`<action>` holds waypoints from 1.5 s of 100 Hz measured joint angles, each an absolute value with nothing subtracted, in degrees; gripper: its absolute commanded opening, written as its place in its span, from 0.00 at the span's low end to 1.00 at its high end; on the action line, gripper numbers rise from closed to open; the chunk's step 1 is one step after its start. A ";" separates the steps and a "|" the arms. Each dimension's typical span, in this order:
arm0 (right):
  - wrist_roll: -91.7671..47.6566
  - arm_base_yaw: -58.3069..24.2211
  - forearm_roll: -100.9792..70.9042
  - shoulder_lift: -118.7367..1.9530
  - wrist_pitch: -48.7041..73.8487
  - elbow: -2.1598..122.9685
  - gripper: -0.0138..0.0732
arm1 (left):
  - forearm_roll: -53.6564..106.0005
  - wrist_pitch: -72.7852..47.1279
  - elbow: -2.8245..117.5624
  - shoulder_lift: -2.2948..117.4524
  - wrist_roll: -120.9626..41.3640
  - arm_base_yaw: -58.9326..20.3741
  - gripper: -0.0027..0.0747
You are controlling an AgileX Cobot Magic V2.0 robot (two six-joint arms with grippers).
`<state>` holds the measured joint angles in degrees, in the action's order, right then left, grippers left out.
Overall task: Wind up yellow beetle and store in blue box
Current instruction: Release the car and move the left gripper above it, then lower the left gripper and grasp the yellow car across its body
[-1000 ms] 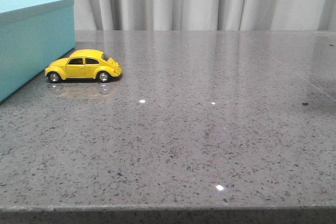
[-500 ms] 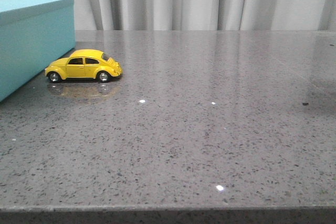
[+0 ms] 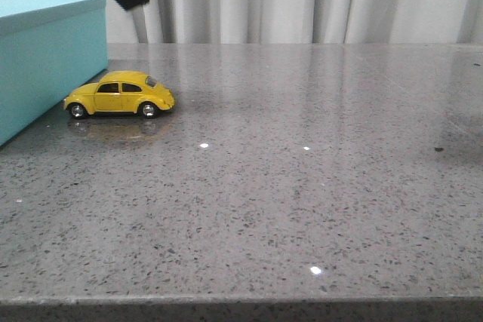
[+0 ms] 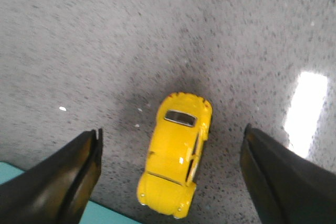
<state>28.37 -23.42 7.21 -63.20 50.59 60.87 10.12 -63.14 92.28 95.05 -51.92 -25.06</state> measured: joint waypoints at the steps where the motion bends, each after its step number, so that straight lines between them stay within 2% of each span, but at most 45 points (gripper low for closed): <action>1: 28.37 -23.42 7.21 -63.20 50.57 60.87 0.75 | 9.88 -63.32 92.42 95.25 -52.03 -25.18 0.72; 70: 27.28 -23.42 7.21 -63.20 51.24 60.87 0.75 | 5.01 -64.49 92.53 106.26 -52.01 -25.30 0.71; 118: 27.28 -23.42 7.21 -63.20 51.29 60.87 0.75 | 4.82 -64.36 92.53 106.39 -52.06 -25.34 0.37; 132: 27.28 -23.42 7.21 -63.20 51.38 60.87 0.75 | 4.82 -64.36 92.67 106.39 -52.06 -25.34 0.30; 150: 27.25 -23.42 7.21 -63.20 51.55 60.87 0.75 | 4.82 -65.79 94.69 106.51 -52.06 -25.34 0.28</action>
<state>27.25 -23.42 7.21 -63.20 51.55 60.87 4.82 -65.79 94.69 106.51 -52.06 -25.34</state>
